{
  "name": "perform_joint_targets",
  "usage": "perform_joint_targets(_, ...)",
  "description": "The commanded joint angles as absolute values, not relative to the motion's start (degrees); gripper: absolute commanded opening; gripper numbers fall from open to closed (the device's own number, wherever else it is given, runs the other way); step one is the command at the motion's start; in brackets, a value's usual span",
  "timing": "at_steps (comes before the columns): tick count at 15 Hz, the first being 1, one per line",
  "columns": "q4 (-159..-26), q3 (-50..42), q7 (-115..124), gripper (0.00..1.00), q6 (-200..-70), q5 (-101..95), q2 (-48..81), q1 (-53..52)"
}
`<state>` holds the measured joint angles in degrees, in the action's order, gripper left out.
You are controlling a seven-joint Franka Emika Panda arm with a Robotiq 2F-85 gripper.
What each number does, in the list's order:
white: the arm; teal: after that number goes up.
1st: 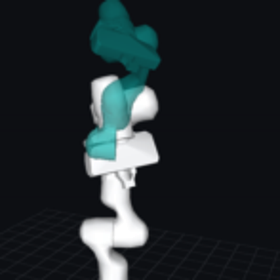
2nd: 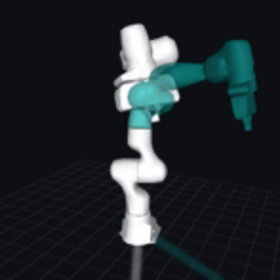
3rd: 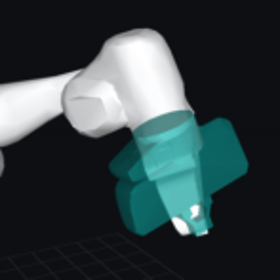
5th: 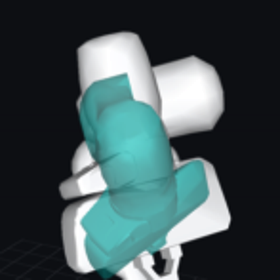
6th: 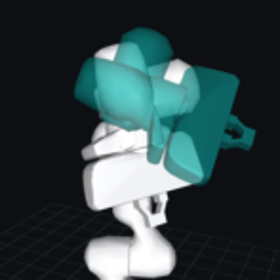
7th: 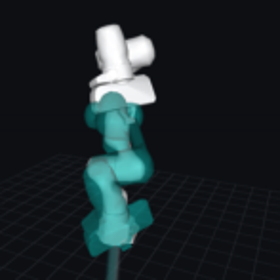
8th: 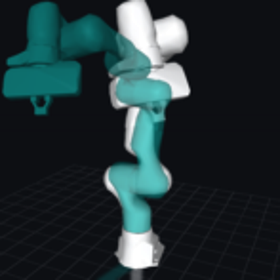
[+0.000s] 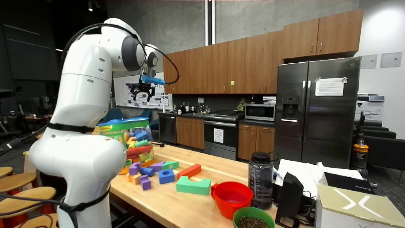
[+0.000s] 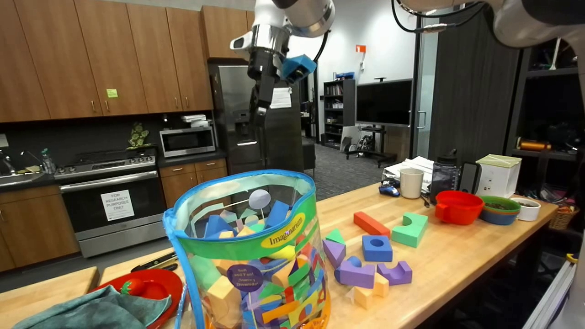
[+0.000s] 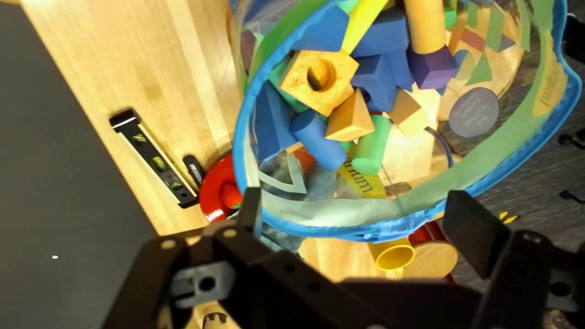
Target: Put a blue item in the plastic bag on the table
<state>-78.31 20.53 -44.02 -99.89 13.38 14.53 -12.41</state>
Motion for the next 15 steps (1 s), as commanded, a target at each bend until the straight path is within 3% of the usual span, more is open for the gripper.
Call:
perform_joint_targets(1,-81.7,21.5,-42.0,1.0,-99.5,16.7,12.3,-12.5)
perform_joint_targets(15,-107.0,21.5,-40.7,1.0,-121.7,20.1,3.8,-14.9)
